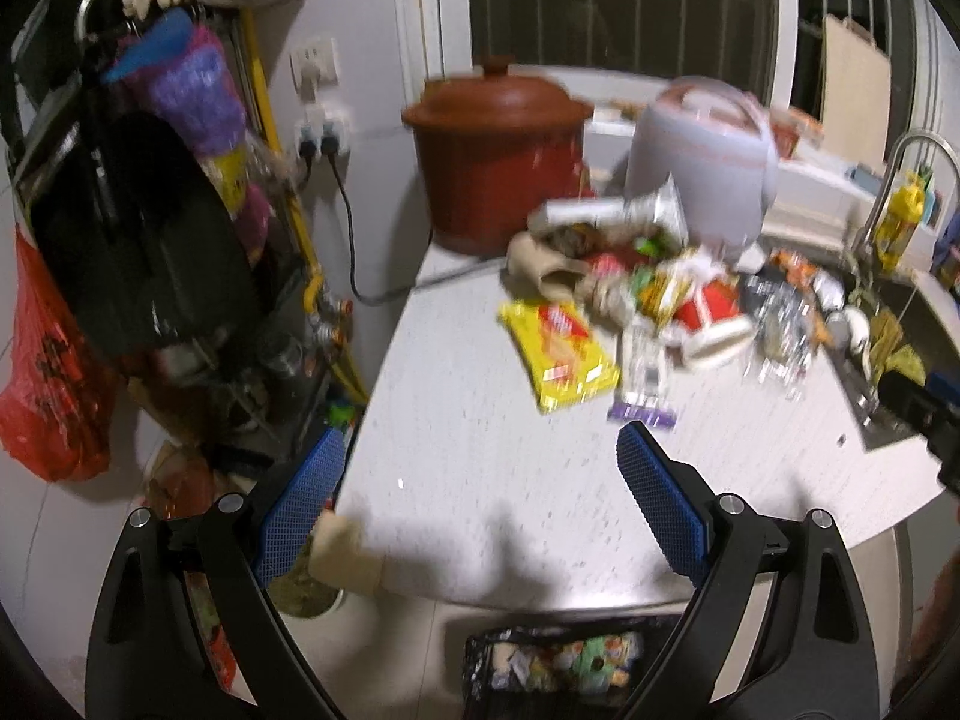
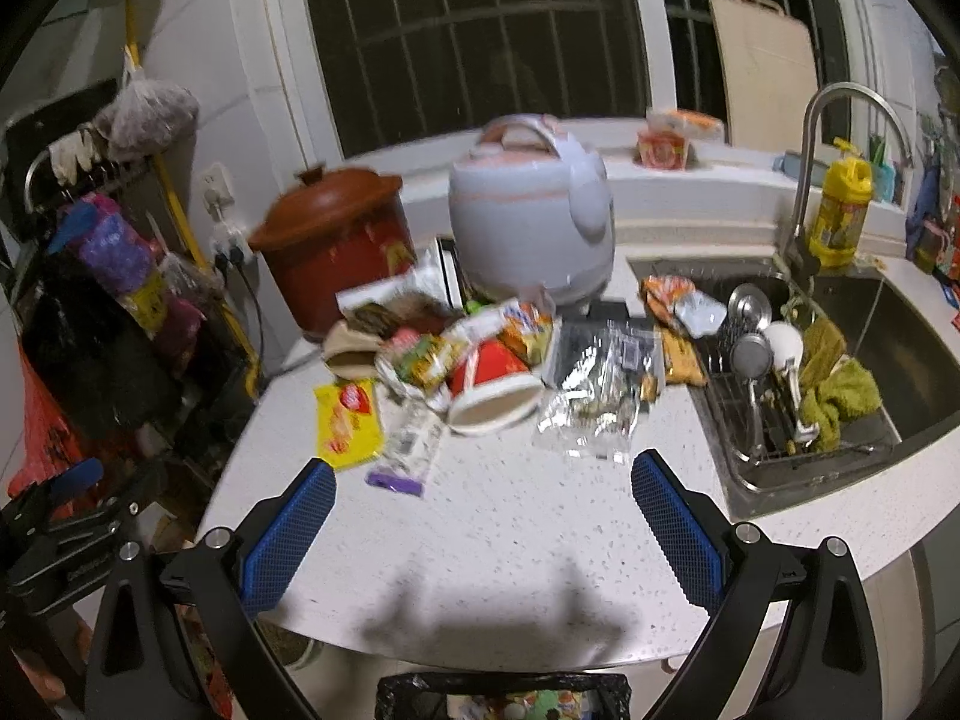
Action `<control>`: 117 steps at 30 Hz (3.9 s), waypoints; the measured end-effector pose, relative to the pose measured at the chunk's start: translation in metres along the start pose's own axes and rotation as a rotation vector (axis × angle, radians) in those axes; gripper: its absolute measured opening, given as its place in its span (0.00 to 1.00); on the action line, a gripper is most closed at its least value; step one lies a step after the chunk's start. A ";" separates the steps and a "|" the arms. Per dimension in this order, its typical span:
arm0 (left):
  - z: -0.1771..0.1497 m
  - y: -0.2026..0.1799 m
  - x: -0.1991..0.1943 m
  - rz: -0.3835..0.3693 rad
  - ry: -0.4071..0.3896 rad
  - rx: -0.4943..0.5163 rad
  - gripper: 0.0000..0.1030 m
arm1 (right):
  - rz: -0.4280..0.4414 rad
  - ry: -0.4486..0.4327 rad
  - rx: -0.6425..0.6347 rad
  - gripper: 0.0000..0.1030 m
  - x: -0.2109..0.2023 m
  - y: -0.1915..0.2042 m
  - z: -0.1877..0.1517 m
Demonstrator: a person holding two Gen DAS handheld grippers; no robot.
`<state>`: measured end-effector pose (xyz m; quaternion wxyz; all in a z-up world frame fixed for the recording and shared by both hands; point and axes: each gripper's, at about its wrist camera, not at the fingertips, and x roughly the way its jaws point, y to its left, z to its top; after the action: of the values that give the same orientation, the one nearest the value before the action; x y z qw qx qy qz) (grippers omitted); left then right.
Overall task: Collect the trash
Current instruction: 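Grasp the red-white paper cup with the right tool while the left tool grasps a wrapper, then lower the paper cup into the black trash bag and open the right tool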
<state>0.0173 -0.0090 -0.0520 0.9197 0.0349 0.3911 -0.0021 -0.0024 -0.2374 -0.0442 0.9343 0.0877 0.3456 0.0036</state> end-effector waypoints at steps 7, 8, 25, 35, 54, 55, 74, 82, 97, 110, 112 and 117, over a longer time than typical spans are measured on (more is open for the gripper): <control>-0.033 0.009 0.046 -0.019 0.151 -0.037 0.87 | 0.062 0.119 -0.103 0.95 0.091 -0.003 0.015; -0.037 0.011 0.051 -0.024 0.169 -0.050 0.87 | 0.066 0.134 -0.117 0.95 0.109 -0.002 0.022; -0.050 0.032 0.078 0.034 0.264 -0.142 0.87 | 0.057 0.362 -0.307 0.75 0.246 0.011 0.049; -0.020 -0.023 0.111 -0.092 0.227 -0.049 0.87 | 0.235 0.334 -0.210 0.69 0.143 -0.021 0.037; 0.030 -0.139 0.199 -0.141 0.190 0.217 0.78 | 0.227 0.234 0.029 0.73 0.049 -0.076 -0.017; 0.030 -0.138 0.198 -0.146 0.180 0.207 0.69 | 0.228 0.236 0.031 0.73 0.049 -0.076 -0.019; -0.019 -0.052 0.084 -0.537 0.232 0.048 0.39 | 0.296 0.241 0.058 0.73 0.035 -0.066 -0.036; -0.028 -0.014 0.049 -0.544 0.206 0.021 0.39 | 0.335 0.260 0.049 0.73 0.031 -0.049 -0.044; -0.107 0.022 0.003 -0.504 0.312 0.183 0.39 | 0.431 0.392 -0.084 0.73 0.012 -0.003 -0.089; -0.317 -0.016 0.177 -0.353 0.756 0.209 0.48 | 0.218 0.789 -0.095 0.77 0.145 -0.032 -0.292; -0.338 -0.019 0.202 -0.316 0.780 0.222 0.56 | 0.158 0.829 -0.089 0.85 0.175 -0.042 -0.321; -0.356 -0.023 0.242 -0.253 0.818 0.222 0.69 | 0.035 0.947 -0.078 0.87 0.232 -0.058 -0.370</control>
<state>-0.0715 -0.0029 -0.4741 0.6725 0.0834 0.7214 -0.1426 -0.0686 -0.2192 -0.4795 0.6764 0.0471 0.7315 0.0721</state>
